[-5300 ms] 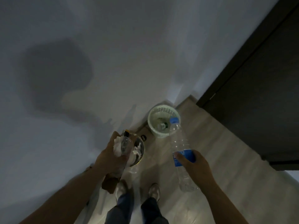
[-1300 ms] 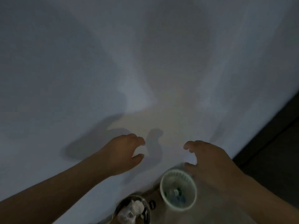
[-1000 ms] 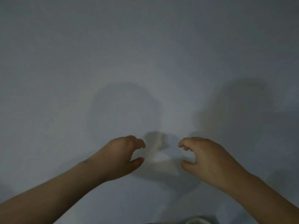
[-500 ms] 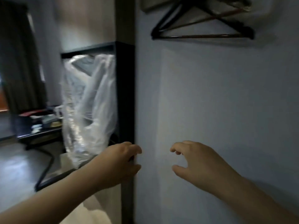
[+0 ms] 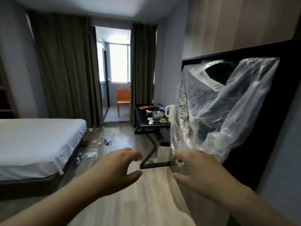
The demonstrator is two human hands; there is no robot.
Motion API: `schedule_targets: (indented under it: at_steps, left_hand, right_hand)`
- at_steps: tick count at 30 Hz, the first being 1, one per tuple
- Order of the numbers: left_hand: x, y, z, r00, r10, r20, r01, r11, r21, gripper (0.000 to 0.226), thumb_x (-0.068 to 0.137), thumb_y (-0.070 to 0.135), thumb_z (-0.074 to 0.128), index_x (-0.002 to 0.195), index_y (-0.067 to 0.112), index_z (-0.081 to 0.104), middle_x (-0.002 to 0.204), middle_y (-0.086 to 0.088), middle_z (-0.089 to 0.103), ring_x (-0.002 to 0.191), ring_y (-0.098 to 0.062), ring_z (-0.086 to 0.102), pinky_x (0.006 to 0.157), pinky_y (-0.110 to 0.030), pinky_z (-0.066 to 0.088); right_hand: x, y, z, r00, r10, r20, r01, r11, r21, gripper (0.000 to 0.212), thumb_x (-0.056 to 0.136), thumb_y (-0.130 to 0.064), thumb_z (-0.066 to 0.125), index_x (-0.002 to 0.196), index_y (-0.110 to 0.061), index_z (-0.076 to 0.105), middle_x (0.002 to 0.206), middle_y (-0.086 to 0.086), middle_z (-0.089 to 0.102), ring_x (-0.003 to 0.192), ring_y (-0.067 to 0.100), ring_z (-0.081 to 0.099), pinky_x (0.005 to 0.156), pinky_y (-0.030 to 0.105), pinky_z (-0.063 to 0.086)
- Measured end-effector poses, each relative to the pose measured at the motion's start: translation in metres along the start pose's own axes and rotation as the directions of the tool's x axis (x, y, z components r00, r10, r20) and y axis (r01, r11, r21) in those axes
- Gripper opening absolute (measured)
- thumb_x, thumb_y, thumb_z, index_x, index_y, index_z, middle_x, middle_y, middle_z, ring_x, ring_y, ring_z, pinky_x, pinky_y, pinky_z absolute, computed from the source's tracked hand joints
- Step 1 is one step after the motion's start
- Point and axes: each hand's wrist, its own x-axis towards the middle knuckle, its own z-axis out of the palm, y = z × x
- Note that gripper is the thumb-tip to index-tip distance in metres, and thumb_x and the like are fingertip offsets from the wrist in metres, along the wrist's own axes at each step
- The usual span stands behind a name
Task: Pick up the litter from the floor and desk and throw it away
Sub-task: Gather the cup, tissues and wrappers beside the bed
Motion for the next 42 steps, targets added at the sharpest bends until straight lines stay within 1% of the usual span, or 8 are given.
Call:
schedule_targets:
  at_steps: [2, 5, 9, 13, 17, 24, 31, 42]
  left_hand:
    - [-0.011, -0.038, -0.004, 0.998, -0.057, 0.006, 0.057, 0.998, -0.002, 0.039, 0.088, 0.051, 0.055, 0.124, 0.037, 0.051, 0.117, 0.019, 0.055, 0.104, 0.001, 0.053, 0.091, -0.02, 0.045]
    - [-0.019, -0.088, 0.0, 0.993, -0.117, 0.009, 0.117, 0.993, -0.004, 0.039, 0.088, 0.053, 0.053, 0.124, 0.038, 0.05, 0.117, 0.02, 0.055, 0.105, 0.002, 0.052, 0.091, -0.02, 0.044]
    - [-0.014, -0.137, 0.017, 0.982, -0.189, 0.018, 0.19, 0.982, -0.023, 0.041, 0.088, 0.053, 0.053, 0.126, 0.038, 0.05, 0.118, 0.021, 0.054, 0.106, 0.002, 0.052, 0.092, -0.018, 0.043]
    - [0.01, -0.18, 0.034, 0.971, -0.237, 0.021, 0.237, 0.971, -0.012, 0.04, 0.088, 0.052, 0.054, 0.124, 0.035, 0.05, 0.118, 0.019, 0.055, 0.105, 0.0, 0.052, 0.091, -0.02, 0.043]
    - [0.05, -0.22, 0.046, 0.956, -0.292, 0.016, 0.292, 0.956, 0.008, 0.038, 0.087, 0.05, 0.055, 0.122, 0.035, 0.052, 0.117, 0.018, 0.055, 0.104, 0.0, 0.052, 0.086, -0.016, 0.041]
    - [0.127, -0.289, 0.067, 0.922, -0.384, 0.037, 0.384, 0.923, 0.016, 0.039, 0.086, 0.052, 0.055, 0.122, 0.037, 0.052, 0.115, 0.019, 0.055, 0.103, 0.001, 0.053, 0.088, -0.018, 0.043]
    - [0.176, -0.372, 0.093, 0.879, -0.473, 0.065, 0.473, 0.881, 0.014, 0.038, 0.086, 0.051, 0.055, 0.122, 0.037, 0.052, 0.116, 0.02, 0.055, 0.102, 0.003, 0.052, 0.084, -0.012, 0.039]
    - [0.258, -0.573, 0.118, 0.836, -0.538, 0.108, 0.545, 0.837, -0.049, 0.041, 0.086, 0.052, 0.056, 0.124, 0.036, 0.052, 0.116, 0.018, 0.054, 0.104, 0.003, 0.053, 0.089, -0.016, 0.043]
  right_hand:
    - [0.03, -0.024, 0.018, 0.998, -0.049, 0.032, 0.048, 0.999, 0.015, 0.029, 0.08, -0.046, 0.054, 0.102, -0.028, 0.054, 0.101, -0.011, 0.057, 0.097, 0.011, 0.055, 0.079, 0.031, 0.047]
    - [0.071, -0.049, 0.043, 0.99, -0.119, 0.075, 0.118, 0.993, 0.025, 0.032, 0.081, -0.049, 0.053, 0.108, -0.032, 0.053, 0.104, -0.014, 0.056, 0.099, 0.008, 0.054, 0.074, 0.026, 0.041]
    - [0.119, -0.061, 0.073, 0.977, -0.186, 0.102, 0.181, 0.982, 0.057, 0.042, 0.083, -0.05, 0.053, 0.122, -0.036, 0.051, 0.114, -0.018, 0.055, 0.107, 0.003, 0.052, 0.08, 0.021, 0.04]
    - [0.174, -0.058, 0.104, 0.966, -0.234, 0.114, 0.226, 0.971, 0.079, 0.04, 0.084, -0.05, 0.054, 0.121, -0.035, 0.052, 0.112, -0.017, 0.054, 0.106, 0.003, 0.051, 0.08, 0.021, 0.039]
    - [0.236, -0.045, 0.131, 0.957, -0.258, 0.133, 0.245, 0.964, 0.108, 0.039, 0.084, -0.049, 0.054, 0.121, -0.035, 0.053, 0.111, -0.016, 0.055, 0.103, 0.004, 0.052, 0.08, 0.022, 0.043]
    - [0.349, -0.016, 0.168, 0.94, -0.302, 0.157, 0.285, 0.95, 0.127, 0.04, 0.085, -0.046, 0.054, 0.123, -0.033, 0.051, 0.114, -0.015, 0.055, 0.108, 0.006, 0.053, 0.086, 0.024, 0.045]
    - [0.454, -0.016, 0.22, 0.905, -0.361, 0.225, 0.33, 0.929, 0.167, 0.042, 0.086, -0.048, 0.053, 0.126, -0.034, 0.05, 0.119, -0.016, 0.055, 0.11, 0.005, 0.052, 0.09, 0.024, 0.044]
    - [0.654, -0.056, 0.319, 0.886, -0.355, 0.299, 0.319, 0.934, 0.163, 0.041, 0.087, -0.047, 0.052, 0.125, -0.034, 0.05, 0.115, -0.015, 0.056, 0.108, 0.007, 0.052, 0.086, 0.023, 0.043]
